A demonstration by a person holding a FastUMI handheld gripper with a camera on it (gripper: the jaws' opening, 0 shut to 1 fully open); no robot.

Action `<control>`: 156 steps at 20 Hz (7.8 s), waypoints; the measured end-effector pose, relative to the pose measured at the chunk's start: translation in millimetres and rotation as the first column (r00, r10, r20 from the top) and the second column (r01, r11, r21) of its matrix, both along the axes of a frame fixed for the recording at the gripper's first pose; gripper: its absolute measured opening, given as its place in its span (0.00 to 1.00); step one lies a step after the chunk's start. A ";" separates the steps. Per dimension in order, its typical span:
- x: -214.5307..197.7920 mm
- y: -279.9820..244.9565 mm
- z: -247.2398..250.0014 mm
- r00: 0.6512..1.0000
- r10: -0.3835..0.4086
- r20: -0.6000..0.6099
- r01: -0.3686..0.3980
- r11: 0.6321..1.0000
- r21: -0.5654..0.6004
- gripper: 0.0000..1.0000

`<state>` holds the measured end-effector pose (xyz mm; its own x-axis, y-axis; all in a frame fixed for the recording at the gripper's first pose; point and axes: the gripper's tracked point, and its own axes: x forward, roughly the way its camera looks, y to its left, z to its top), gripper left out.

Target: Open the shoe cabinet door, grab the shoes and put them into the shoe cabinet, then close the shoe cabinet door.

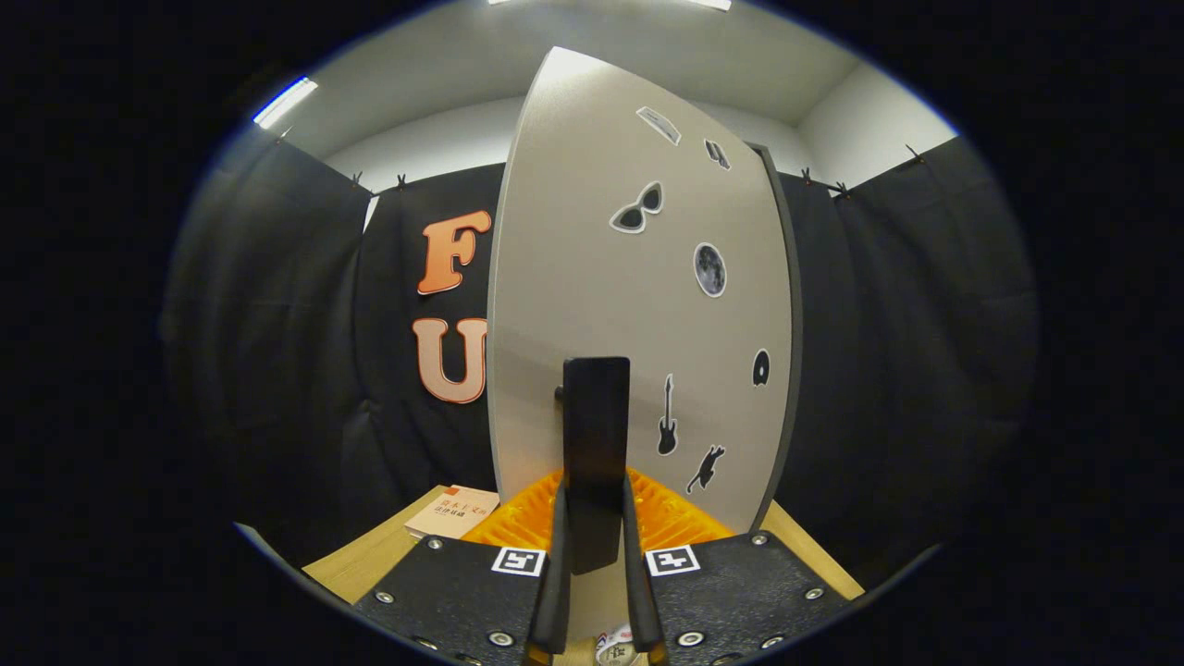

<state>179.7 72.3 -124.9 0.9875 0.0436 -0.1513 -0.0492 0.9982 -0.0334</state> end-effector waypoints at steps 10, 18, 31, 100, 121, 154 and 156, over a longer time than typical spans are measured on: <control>-32.4 -39.2 9.3 0.996 0.090 0.006 -0.090 0.996 0.014 0.23; -57.5 -101.0 11.5 0.997 0.072 0.002 -0.072 0.995 0.072 0.20; -69.1 -172.1 6.0 1.000 -0.007 -0.013 0.008 0.998 0.064 0.20; -52.0 9.3 -421.3 0.703 0.007 -0.711 0.212 0.953 0.218 0.44; -17.2 6.9 -446.3 0.645 0.028 -0.764 0.255 0.934 0.249 0.01; 15.6 33.7 -134.5 0.918 0.060 -0.392 0.012 0.984 0.178 0.01; 39.8 31.4 -132.8 0.919 0.066 -0.389 0.011 0.981 0.192 0.01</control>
<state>219.5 103.7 -257.7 0.8482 0.1349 -0.5122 -0.0473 0.9825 0.1804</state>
